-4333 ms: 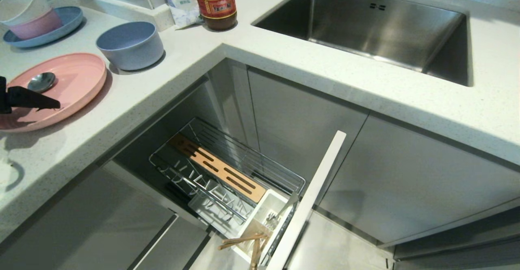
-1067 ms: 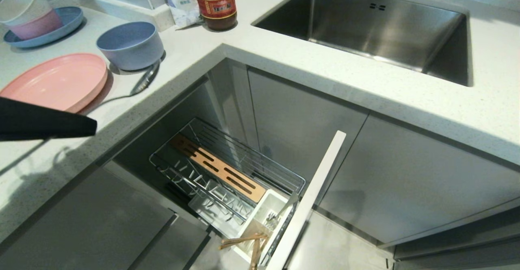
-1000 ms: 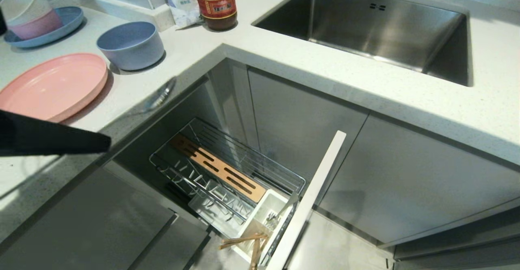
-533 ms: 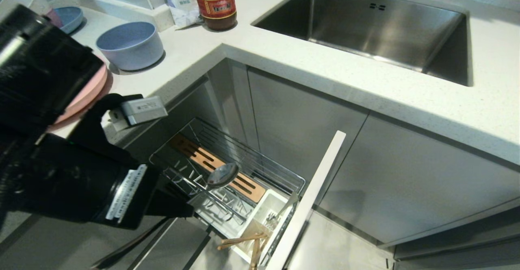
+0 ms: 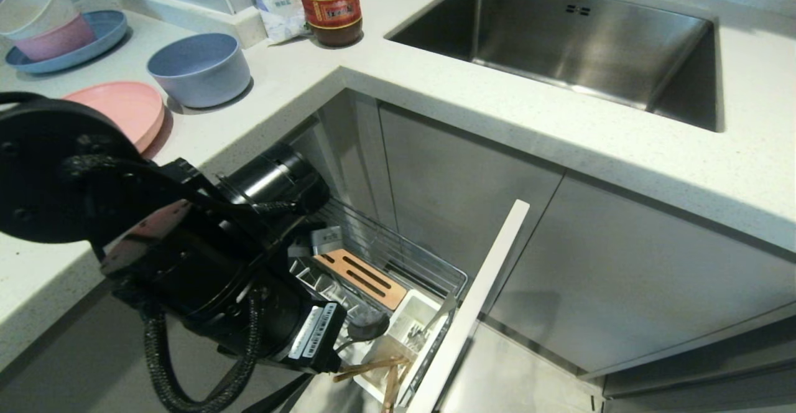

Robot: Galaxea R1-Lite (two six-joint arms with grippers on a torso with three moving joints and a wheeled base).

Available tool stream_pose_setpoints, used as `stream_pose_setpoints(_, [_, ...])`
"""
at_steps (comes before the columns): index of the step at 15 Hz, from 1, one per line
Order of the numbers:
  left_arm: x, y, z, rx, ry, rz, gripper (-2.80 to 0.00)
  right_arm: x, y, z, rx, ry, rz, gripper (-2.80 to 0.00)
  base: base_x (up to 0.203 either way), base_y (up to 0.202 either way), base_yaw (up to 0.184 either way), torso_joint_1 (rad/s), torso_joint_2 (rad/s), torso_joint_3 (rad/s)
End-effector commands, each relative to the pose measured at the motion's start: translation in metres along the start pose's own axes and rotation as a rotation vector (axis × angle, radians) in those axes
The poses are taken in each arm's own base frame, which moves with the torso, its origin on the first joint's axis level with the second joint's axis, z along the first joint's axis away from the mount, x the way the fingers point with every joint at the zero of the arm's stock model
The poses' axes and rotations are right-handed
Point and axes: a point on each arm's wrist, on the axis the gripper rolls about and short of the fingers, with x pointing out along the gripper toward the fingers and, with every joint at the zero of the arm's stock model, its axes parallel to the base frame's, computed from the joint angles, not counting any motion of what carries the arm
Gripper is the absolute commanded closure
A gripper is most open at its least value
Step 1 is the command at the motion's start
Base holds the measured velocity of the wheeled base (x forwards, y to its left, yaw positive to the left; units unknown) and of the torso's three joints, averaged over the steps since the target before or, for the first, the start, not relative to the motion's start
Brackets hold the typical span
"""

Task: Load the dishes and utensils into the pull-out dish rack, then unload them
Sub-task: Pick up the spoon and place it in the cupboard

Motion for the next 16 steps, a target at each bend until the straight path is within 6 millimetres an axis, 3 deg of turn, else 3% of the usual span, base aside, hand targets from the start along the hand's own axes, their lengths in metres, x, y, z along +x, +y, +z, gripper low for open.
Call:
stream_pose_setpoints(1, [0.022, -0.001, 0.01, 0.047, 0.049, 0.067, 0.0, 0.0, 0.0, 0.0, 0.0, -0.003, 0.001, 0.0, 0.0, 0.0, 0.0, 0.0, 0.0, 0.0])
stream_pose_setpoints(5, [0.022, -0.001, 0.013, 0.301, 0.048, 0.082, 0.0, 0.0, 0.0, 0.0, 0.0, -0.003, 0.0, 0.0, 0.0, 0.0, 0.0, 0.0, 0.0, 0.0])
stream_pose_setpoints(8, [0.036, -0.002, 0.02, 0.421, 0.084, 0.113, 0.0, 0.0, 0.0, 0.0, 0.0, -0.003, 0.001, 0.0, 0.0, 0.0, 0.0, 0.0, 0.0, 0.0])
stream_pose_setpoints(16, [0.065, -0.012, 0.041, 0.49, 0.142, 0.217, 0.0, 0.0, 0.0, 0.0, 0.0, -0.003, 0.001, 0.0, 0.0, 0.0, 0.0, 0.0, 0.0, 0.0])
